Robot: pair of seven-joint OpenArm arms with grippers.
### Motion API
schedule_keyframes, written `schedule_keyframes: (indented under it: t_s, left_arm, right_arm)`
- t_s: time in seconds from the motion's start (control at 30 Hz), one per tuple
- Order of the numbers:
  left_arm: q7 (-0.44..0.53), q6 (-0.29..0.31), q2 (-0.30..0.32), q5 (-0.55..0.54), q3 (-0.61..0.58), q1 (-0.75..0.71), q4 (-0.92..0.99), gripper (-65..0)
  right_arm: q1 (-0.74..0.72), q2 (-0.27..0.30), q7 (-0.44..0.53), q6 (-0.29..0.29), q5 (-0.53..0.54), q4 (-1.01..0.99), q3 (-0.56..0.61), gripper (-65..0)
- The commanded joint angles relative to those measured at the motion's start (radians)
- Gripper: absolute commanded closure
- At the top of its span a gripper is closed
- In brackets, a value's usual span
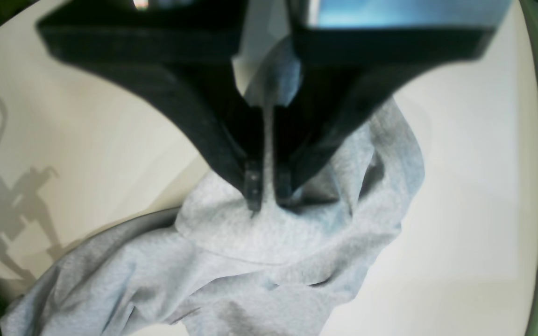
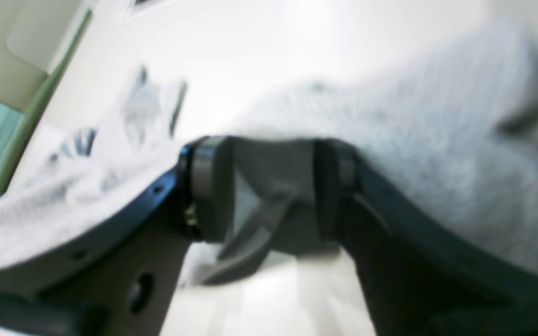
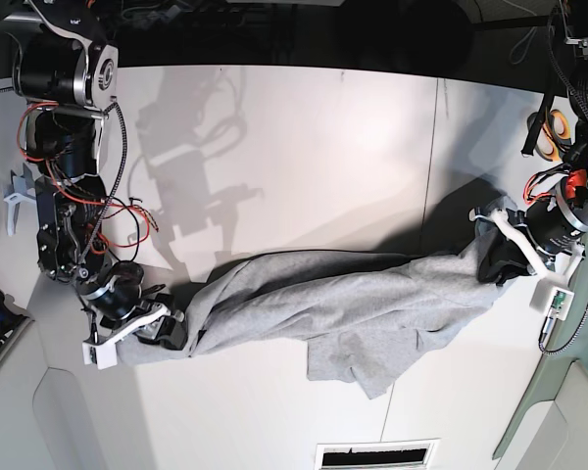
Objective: Layout the t-shirt on the table in an organized manner, then fold the t-shirt properly
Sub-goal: 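Pull the shirt ends apart with both grippers to stretch it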
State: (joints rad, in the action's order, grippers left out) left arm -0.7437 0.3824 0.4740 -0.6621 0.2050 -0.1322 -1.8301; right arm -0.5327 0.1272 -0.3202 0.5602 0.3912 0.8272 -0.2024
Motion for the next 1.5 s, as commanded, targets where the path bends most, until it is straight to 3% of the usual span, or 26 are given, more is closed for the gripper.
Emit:
schedule_keyframes:
  t_s: [0.0, 0.17, 0.4, 0.57, 0.73, 0.87, 1.0, 1.2, 1.37, 1.47]
  left_arm:
    - [0.025, 0.003, 0.016, -0.002, 0.009, 0.015, -0.013, 0.0]
    - [0.029, 0.003, 0.034, -0.001, 0.009, 0.016, 0.027, 0.0]
    - [0.06, 0.004, 0.034, -0.002, 0.008, 0.016, 0.174, 0.0]
    - [0.074, 0.005, 0.034, 0.011, 0.008, 0.018, 0.228, 0.0]
    - [0.056, 0.005, 0.034, 0.038, 0.009, 0.018, 0.229, 0.0]
    - [0.056, 0.005, 0.033, 0.034, 0.009, 0.018, 0.229, 0.0]
    - [0.047, 0.042, 0.033, 0.0, 0.008, 0.018, 0.229, 0.0]
    - [0.041, 0.042, 0.034, 0.0, 0.008, 0.015, 0.229, 0.0]
    - [0.029, 0.042, 0.034, -0.008, 0.008, 0.016, 0.229, 0.0]
    - [0.028, 0.042, 0.033, -0.03, 0.008, 0.015, 0.229, 0.0]
  right_arm:
    - [-0.06, 0.005, 0.029, 0.012, 0.016, 0.023, -0.001, -27.3]
    - [-0.166, 0.005, 0.028, -0.008, 0.006, 0.017, -0.001, -27.3]
    - [-0.276, 0.005, 0.036, -0.04, -0.1, -0.081, -0.001, -27.4]
    - [-0.224, 0.023, 0.051, -0.047, -0.162, -0.099, -0.001, -27.4]
    - [-0.117, 0.098, 0.145, -0.148, -0.187, -0.1, -0.001, -27.4]
    - [-0.082, 0.14, 0.152, -0.171, -0.233, -0.137, -0.001, -27.4]
    - [-0.083, 0.175, 0.281, -0.171, -0.262, -0.242, -0.001, -27.4]
    - [-0.093, 0.183, 0.446, -0.172, -0.381, -0.387, -0.001, -27.4]
    - [-0.093, 0.174, 0.455, -0.171, -0.403, -0.404, -0.001, -27.4]
    - [-0.102, 0.157, 0.45, -0.124, -0.418, -0.404, 0.0, -27.4]
